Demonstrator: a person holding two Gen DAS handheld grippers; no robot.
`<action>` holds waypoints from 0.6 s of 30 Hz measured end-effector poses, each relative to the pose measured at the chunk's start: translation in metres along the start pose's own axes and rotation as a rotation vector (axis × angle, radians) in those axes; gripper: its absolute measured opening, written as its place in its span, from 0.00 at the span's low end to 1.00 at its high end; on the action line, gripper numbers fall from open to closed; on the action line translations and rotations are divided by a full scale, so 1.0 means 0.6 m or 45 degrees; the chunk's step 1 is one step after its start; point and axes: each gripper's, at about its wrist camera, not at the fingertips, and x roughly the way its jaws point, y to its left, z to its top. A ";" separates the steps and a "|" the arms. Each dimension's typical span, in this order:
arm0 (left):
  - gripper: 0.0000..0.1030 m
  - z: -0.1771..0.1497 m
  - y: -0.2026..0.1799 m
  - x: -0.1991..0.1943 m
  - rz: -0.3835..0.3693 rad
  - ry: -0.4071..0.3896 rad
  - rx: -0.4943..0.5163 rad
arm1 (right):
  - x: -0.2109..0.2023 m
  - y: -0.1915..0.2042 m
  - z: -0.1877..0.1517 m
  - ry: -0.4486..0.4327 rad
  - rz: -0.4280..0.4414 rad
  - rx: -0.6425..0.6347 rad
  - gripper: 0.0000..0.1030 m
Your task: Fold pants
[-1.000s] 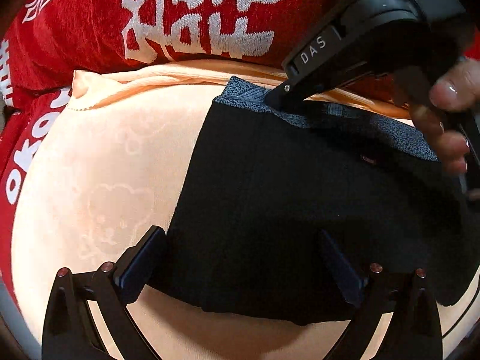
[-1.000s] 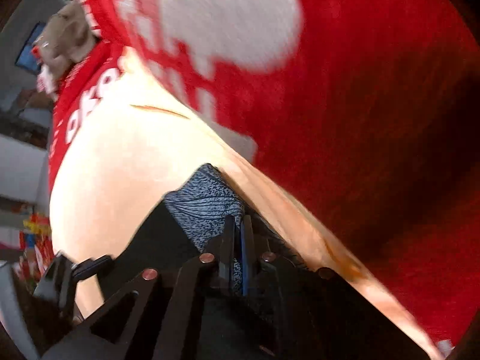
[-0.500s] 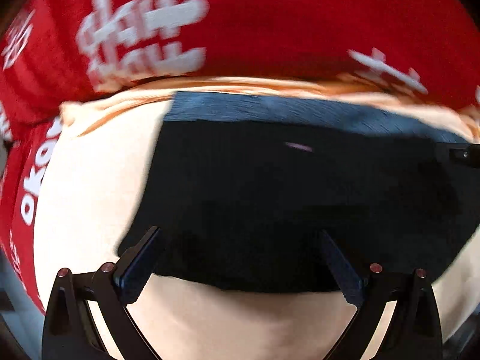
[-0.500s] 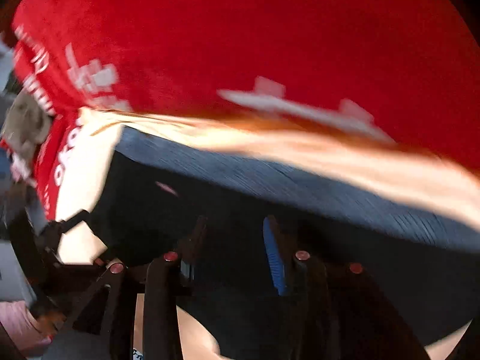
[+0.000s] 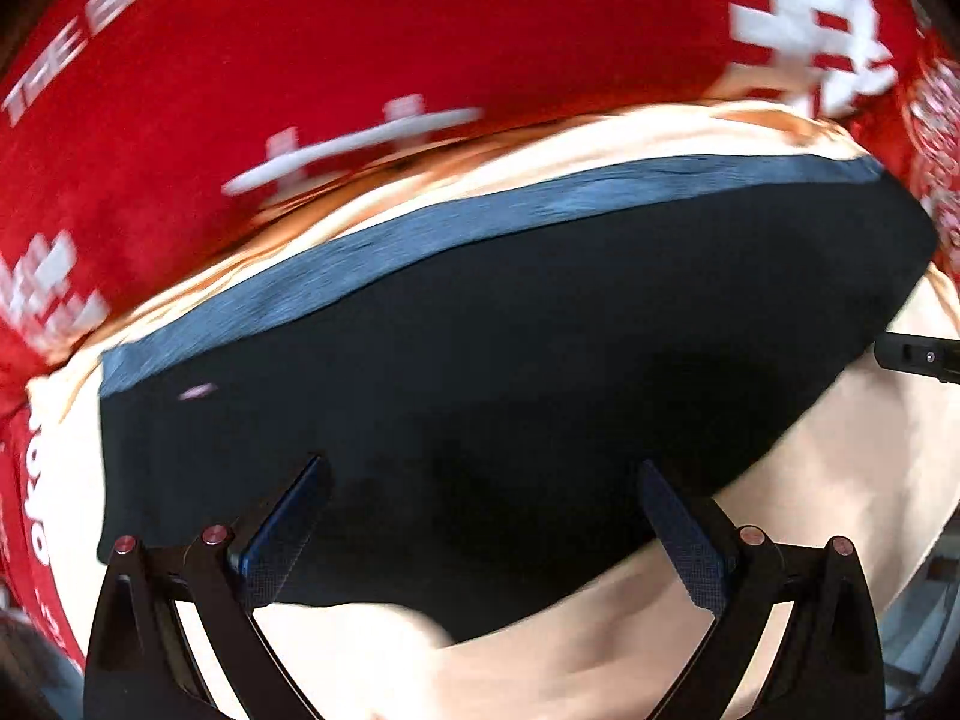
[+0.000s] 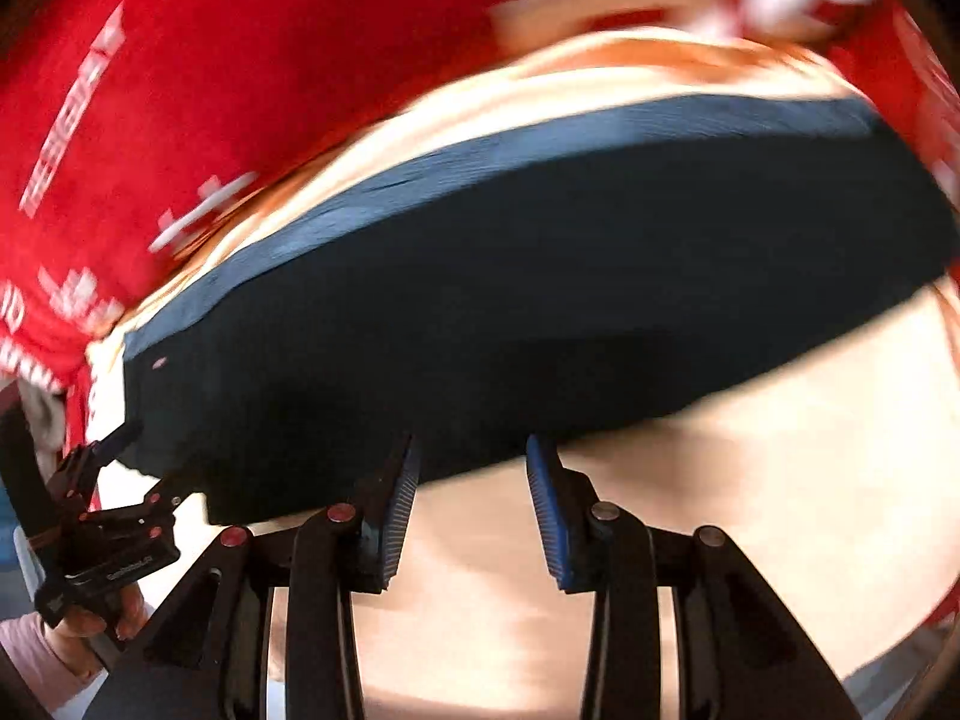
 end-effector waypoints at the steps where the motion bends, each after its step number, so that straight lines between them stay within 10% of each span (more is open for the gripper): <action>1: 0.99 0.010 -0.016 0.005 -0.007 0.000 0.017 | -0.009 -0.027 -0.001 -0.011 -0.004 0.032 0.39; 11: 0.99 0.096 -0.175 0.021 -0.013 0.003 0.051 | -0.099 -0.288 0.030 -0.248 -0.109 0.336 0.39; 18: 0.99 0.138 -0.228 0.043 0.019 0.039 0.008 | -0.090 -0.342 0.085 -0.270 -0.129 0.297 0.37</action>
